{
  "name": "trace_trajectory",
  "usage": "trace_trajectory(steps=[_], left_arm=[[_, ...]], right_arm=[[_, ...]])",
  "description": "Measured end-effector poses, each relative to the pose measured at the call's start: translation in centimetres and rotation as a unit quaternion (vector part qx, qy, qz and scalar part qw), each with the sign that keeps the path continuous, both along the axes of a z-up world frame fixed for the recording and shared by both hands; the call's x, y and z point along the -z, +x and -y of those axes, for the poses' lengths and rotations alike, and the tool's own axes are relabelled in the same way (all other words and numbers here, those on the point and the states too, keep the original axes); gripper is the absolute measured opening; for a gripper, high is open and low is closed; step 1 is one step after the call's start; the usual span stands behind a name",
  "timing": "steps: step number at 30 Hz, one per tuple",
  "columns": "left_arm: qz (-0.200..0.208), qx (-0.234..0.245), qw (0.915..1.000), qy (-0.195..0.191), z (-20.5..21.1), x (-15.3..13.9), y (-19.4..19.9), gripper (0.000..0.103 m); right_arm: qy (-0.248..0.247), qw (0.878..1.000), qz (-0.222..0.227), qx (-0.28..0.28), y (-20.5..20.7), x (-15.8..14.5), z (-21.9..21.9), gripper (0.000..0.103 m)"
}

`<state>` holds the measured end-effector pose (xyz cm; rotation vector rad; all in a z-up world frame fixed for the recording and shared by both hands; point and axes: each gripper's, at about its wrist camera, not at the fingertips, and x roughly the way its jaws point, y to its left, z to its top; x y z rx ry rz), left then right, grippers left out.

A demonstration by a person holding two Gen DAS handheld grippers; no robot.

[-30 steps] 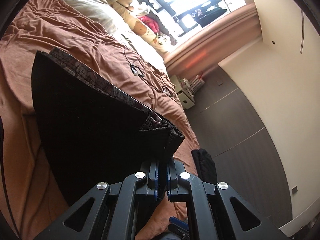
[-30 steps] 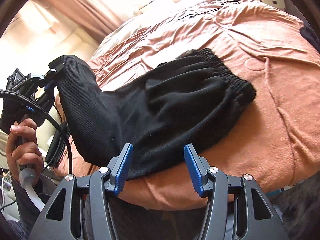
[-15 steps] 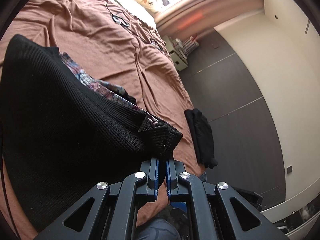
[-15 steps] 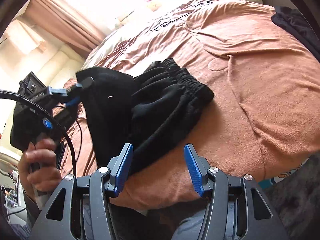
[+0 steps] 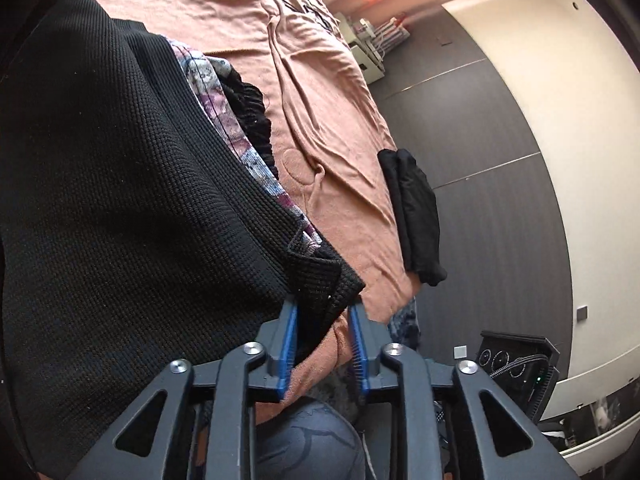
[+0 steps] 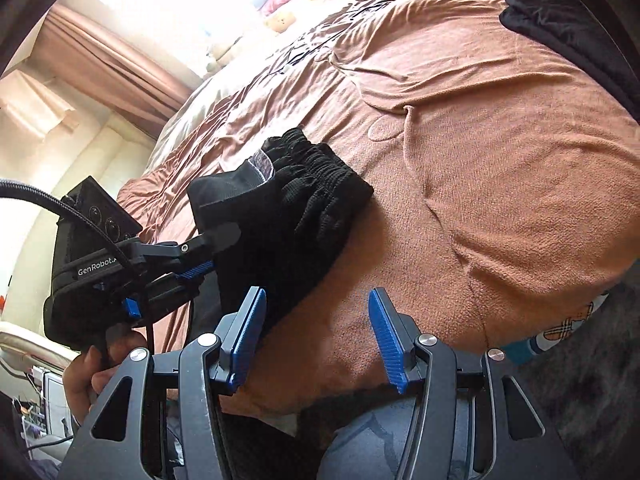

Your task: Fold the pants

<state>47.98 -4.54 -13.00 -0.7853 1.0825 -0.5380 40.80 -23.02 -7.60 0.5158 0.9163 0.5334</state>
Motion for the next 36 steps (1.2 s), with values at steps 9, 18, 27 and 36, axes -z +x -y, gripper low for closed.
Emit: trace_trajectory(steps=[9,18,27,36], left_arm=[[0.025,-0.053,0.9979,0.025,-4.5,-1.4,-1.8,0.062],[0.013,-0.117,0.9917,0.052,-10.5,-0.8,-3.6,0.062],[-0.007,-0.179,0.9806,0.080,-16.8,0.2,-6.4,0.062],[-0.023,-0.221,0.9715,0.084,-21.1,1.5,-7.8,0.062]], right_arm=[[-0.001,1.000,0.010,-0.007,0.7,-0.6,0.3,0.052],[-0.014,0.999,0.007,-0.040,4.0,0.0,-2.4,0.052],[-0.047,0.995,0.044,-0.080,7.5,-1.9,-6.1,0.051],[-0.091,0.983,0.071,-0.144,12.4,-3.6,-12.0,0.051]])
